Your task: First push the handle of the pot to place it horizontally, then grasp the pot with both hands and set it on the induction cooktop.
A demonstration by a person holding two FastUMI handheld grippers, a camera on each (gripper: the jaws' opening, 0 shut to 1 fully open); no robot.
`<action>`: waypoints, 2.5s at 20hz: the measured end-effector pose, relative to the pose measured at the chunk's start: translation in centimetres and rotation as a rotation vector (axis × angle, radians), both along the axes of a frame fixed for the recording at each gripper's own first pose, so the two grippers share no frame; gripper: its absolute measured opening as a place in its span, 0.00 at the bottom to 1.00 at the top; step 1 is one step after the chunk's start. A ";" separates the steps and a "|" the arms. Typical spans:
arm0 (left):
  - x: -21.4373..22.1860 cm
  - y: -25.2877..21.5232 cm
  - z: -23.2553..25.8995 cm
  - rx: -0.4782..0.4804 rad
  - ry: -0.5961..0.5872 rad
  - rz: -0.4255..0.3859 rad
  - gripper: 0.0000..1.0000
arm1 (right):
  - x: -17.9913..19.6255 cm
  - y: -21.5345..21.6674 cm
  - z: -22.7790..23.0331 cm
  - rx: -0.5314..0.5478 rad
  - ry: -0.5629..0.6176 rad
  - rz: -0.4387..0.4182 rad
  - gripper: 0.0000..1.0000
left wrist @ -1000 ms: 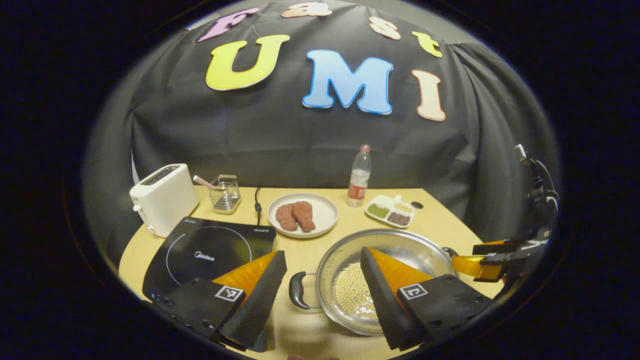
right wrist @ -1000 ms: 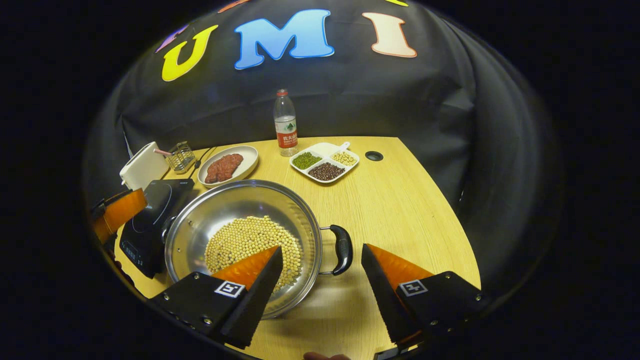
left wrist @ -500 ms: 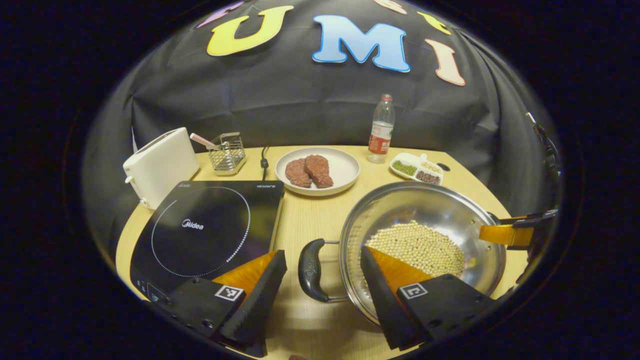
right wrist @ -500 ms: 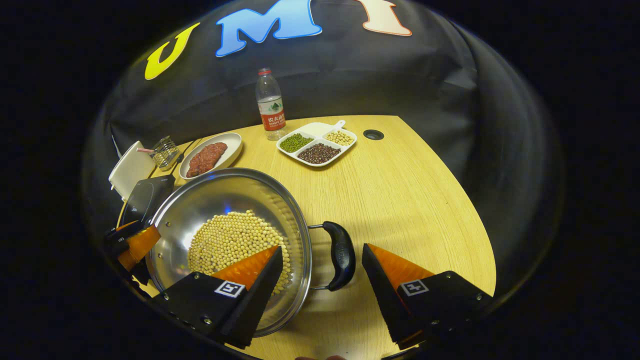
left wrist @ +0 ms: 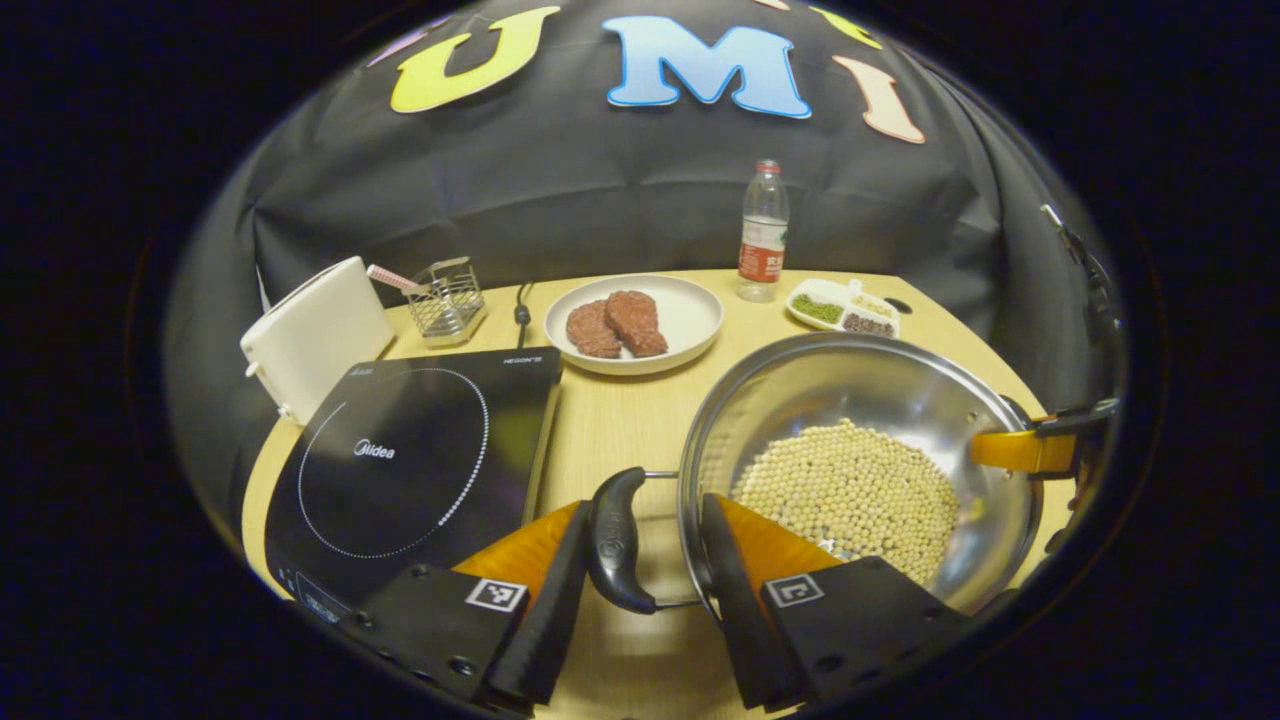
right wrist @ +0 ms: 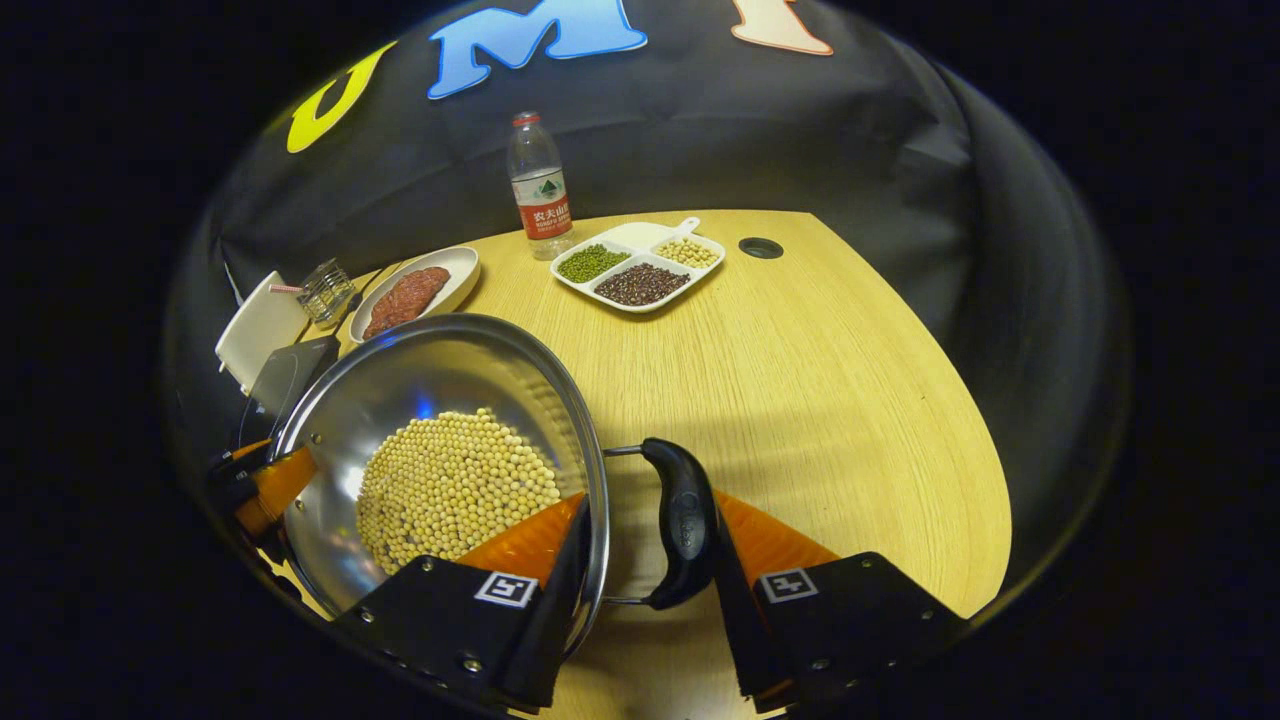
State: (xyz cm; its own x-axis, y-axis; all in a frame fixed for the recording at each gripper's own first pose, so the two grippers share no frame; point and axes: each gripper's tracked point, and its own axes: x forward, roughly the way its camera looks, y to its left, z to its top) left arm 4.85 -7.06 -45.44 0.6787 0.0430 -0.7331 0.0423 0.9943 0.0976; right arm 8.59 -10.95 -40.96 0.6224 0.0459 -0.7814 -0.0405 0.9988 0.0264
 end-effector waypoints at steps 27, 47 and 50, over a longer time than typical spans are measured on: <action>-0.1 8.3 12.3 -0.061 -0.032 -0.052 0.63 | -3.8 8.9 11.3 -0.015 -0.074 -0.073 0.54; 1.5 25.3 12.5 -0.062 0.003 0.021 0.66 | -1.6 25.2 10.2 0.008 -0.027 -0.005 0.54; 2.3 27.4 11.5 -0.065 0.014 0.034 0.60 | -0.5 27.2 9.3 0.009 -0.017 0.007 0.54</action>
State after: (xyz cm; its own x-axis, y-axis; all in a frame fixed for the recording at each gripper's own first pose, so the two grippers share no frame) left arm 7.11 20.33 -33.94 0.6672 0.0175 -0.7447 0.0096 0.9994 0.0321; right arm 8.07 16.22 -31.63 0.6349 0.0576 -0.7704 -0.0480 0.9982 0.0351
